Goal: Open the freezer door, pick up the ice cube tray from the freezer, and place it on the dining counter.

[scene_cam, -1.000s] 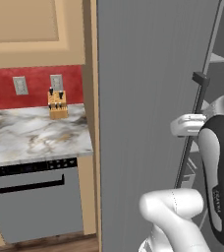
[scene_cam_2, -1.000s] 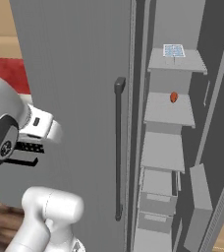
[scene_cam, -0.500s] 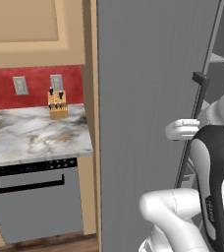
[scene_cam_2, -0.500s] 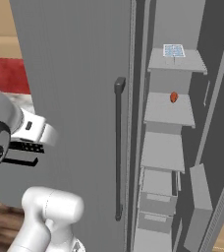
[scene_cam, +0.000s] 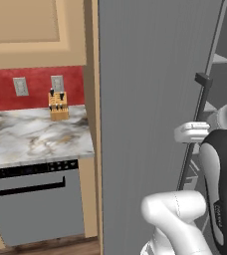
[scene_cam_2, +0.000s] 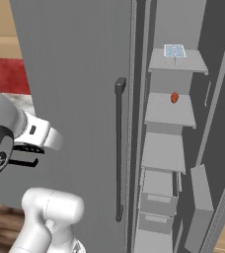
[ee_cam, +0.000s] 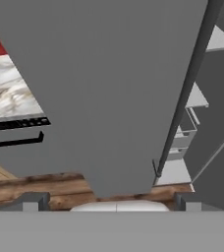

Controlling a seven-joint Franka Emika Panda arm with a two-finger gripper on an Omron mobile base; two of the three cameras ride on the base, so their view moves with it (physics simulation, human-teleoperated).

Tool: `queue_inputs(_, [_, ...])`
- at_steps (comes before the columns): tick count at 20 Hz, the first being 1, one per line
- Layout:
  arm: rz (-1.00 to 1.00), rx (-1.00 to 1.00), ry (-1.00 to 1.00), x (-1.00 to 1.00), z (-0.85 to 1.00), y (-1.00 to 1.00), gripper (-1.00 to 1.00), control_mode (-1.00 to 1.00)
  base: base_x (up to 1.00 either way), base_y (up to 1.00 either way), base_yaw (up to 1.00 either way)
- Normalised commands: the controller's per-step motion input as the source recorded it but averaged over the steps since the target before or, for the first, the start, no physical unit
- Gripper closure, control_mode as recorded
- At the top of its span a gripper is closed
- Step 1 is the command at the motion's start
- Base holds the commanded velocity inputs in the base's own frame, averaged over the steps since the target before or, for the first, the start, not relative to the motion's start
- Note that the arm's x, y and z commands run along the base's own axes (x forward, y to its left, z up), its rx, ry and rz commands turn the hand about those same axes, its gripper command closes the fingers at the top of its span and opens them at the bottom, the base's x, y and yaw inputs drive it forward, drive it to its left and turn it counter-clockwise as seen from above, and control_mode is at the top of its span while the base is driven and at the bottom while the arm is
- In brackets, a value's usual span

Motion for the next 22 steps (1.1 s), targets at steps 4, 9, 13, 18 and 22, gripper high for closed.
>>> queue_inputs(4, [0.00, -0.01, 0.00, -0.10, -0.04, -0.08, -1.00, -1.00, 0.00, 0.00, 0.00])
queue_inputs(9, [0.00, -0.03, 0.00, 0.00, -0.03, -0.03, -1.00, -1.00, 0.00, 0.00, 0.00])
queue_inputs(13, [0.00, -0.01, 0.00, 0.00, 0.00, 0.00, -1.00, -1.00, 0.00, 0.00, 0.00])
queue_inputs(18, [0.00, -0.01, 0.00, 0.00, 0.00, 0.00, -1.00, -1.00, 0.00, 0.00, 0.00])
queue_inputs(22, [0.00, -0.03, 0.00, 0.00, -0.02, 0.00, -1.00, -1.00, 0.00, 0.00, 0.00])
